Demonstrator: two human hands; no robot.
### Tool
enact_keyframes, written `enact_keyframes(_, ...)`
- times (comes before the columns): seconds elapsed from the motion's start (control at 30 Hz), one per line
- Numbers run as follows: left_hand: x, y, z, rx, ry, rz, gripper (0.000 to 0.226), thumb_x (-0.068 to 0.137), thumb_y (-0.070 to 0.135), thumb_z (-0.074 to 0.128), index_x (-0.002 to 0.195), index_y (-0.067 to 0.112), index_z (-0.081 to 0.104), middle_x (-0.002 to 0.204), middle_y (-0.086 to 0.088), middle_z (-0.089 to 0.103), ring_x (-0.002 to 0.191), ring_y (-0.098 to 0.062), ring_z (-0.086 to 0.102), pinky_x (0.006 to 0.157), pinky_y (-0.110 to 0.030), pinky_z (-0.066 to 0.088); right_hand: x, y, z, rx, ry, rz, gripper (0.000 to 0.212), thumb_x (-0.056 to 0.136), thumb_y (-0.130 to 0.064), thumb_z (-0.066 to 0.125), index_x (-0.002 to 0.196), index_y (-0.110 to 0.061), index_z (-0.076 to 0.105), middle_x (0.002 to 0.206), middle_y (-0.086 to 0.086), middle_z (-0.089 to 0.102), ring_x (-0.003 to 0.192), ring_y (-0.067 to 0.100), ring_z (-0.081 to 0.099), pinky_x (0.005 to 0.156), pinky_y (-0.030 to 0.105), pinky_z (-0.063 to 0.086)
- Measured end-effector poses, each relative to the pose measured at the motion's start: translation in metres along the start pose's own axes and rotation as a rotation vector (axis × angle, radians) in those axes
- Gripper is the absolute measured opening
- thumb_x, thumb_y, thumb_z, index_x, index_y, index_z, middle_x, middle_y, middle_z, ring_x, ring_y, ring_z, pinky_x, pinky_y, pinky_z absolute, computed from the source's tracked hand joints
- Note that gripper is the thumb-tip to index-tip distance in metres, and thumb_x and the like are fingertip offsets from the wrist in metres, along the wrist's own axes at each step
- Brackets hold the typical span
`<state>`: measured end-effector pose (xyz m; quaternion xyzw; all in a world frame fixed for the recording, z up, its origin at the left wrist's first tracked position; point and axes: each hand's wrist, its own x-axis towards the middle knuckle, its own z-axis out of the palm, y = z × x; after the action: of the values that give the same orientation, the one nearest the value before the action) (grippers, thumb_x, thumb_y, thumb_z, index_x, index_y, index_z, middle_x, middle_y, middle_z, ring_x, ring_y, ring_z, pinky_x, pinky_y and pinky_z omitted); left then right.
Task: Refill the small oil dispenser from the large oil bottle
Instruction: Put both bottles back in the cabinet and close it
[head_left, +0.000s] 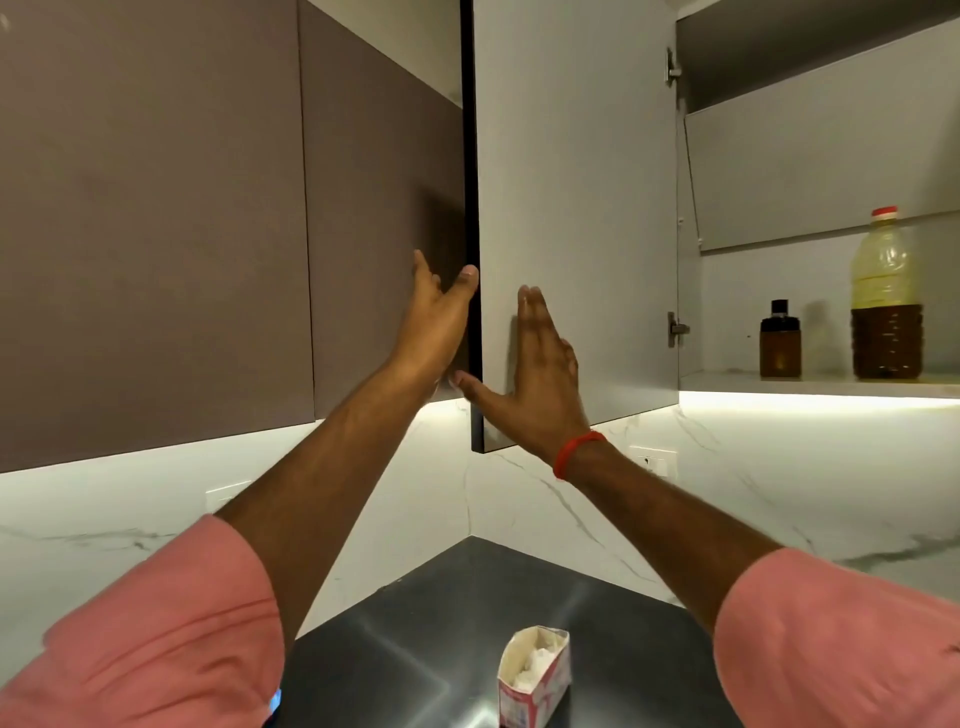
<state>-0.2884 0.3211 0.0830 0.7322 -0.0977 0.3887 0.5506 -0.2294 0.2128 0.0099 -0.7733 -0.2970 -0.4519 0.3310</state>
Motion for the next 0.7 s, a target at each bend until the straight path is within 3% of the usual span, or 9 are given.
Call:
enact_keyframes(0.17, 0.009, -0.004, 0.003, -0.056, -0.079, -0.021, 0.069, 0.106, 0.047, 0.044, 0.163, 0.036, 0.005, 0.17, 0.002, 0.02, 0.153, -0.028, 0.028, 0.122, -0.051, 0.03, -0.002, -0.005, 0.021, -0.029, -0.028, 0.029, 0.111, 0.086, -0.074, 0.051, 0.16, -0.023, -0.014, 0.169, -0.001, -0.019, 0.157, 0.02, -0.01, 0.126, 0.052, 0.007)
enact_keyframes(0.3, 0.014, -0.005, 0.012, -0.07, -0.087, -0.035, 0.062, 0.108, 0.047, 0.038, 0.163, 0.033, 0.014, 0.169, 0.004, 0.021, 0.154, -0.026, 0.025, 0.121, -0.048, 0.027, -0.001, -0.001, 0.025, -0.049, -0.029, 0.009, 0.109, 0.091, -0.058, 0.063, 0.161, -0.02, -0.012, 0.169, 0.001, -0.018, 0.157, 0.021, -0.011, 0.127, 0.046, 0.01)
enact_keyframes(0.47, 0.016, -0.004, 0.023, -0.12, -0.066, -0.059, 0.055, 0.108, 0.05, 0.032, 0.159, 0.027, 0.031, 0.163, 0.003, 0.037, 0.149, -0.023, 0.035, 0.119, -0.044, 0.03, 0.0, -0.001, 0.029, -0.029, -0.012, 0.0, 0.106, 0.092, -0.05, 0.064, 0.161, -0.019, -0.01, 0.169, 0.002, -0.016, 0.156, 0.022, -0.012, 0.126, 0.044, 0.008)
enact_keyframes(0.7, 0.01, -0.001, 0.026, -0.13, -0.055, -0.068, 0.054, 0.109, 0.048, 0.033, 0.158, 0.025, 0.034, 0.161, 0.003, 0.039, 0.148, -0.023, 0.037, 0.12, -0.045, 0.031, -0.001, 0.003, 0.029, -0.022, 0.0, 0.001, 0.108, 0.09, -0.049, 0.066, 0.16, -0.022, -0.012, 0.17, 0.001, -0.015, 0.157, 0.022, -0.011, 0.123, 0.04, 0.006)
